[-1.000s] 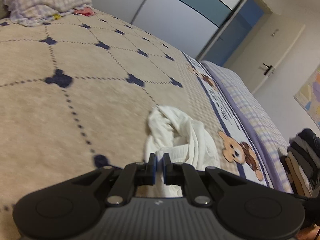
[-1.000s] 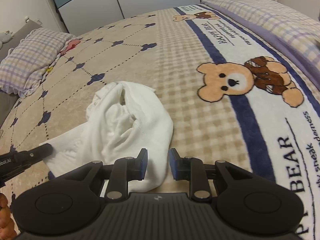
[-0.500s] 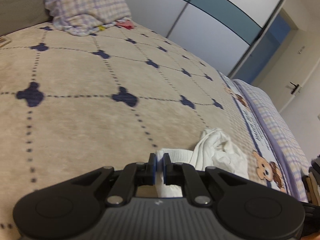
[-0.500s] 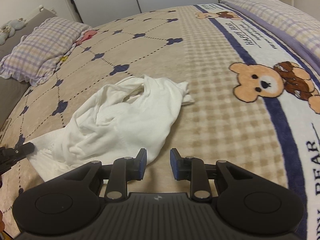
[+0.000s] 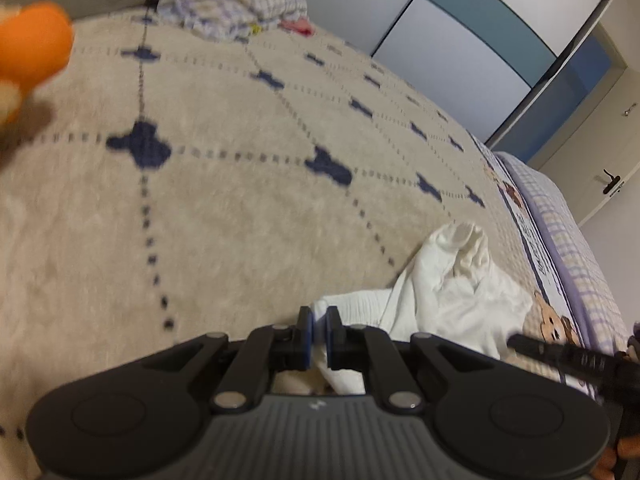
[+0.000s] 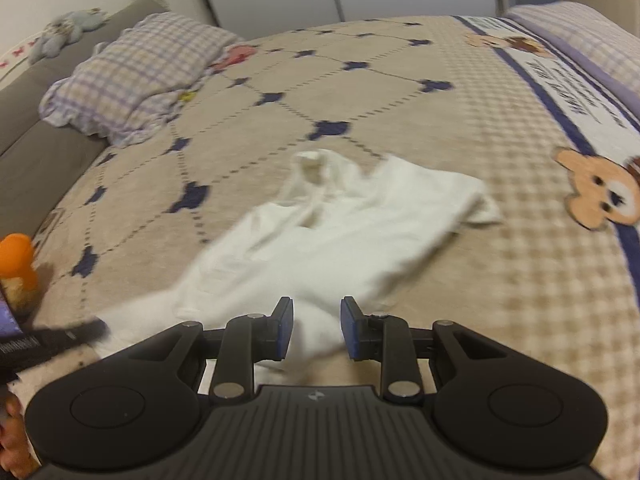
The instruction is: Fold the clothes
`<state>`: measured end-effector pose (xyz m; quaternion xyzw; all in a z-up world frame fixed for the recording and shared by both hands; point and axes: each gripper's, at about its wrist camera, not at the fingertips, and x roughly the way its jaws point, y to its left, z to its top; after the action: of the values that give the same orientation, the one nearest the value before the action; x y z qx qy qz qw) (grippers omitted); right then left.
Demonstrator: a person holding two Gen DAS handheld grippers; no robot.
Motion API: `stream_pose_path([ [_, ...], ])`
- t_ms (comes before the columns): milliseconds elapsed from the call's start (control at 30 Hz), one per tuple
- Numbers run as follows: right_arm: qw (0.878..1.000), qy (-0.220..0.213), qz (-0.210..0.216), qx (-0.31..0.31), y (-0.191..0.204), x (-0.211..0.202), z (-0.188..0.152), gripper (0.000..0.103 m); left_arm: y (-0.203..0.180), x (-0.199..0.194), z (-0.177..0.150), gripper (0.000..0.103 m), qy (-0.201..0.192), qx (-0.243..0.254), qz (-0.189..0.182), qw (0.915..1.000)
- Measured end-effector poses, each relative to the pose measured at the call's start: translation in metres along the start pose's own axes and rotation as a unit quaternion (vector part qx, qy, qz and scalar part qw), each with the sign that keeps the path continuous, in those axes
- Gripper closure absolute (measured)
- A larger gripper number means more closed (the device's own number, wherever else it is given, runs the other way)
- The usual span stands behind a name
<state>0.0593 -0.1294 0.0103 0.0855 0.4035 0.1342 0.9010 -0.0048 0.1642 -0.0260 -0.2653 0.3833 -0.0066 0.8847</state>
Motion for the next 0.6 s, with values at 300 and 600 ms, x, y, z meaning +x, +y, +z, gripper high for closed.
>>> stream_pose_path([
  [300,0.998,0.005,0.055,-0.031,0.055,0.032,0.012,0.073,0.009,-0.002,-0.015,0.096,0.007,0.007,-0.011,0.9999],
  [600,0.997,0.017,0.044,-0.064,0.075,0.060,-0.006,0.073,0.008,-0.003,-0.014,0.096,0.009,0.007,-0.011,0.9999],
])
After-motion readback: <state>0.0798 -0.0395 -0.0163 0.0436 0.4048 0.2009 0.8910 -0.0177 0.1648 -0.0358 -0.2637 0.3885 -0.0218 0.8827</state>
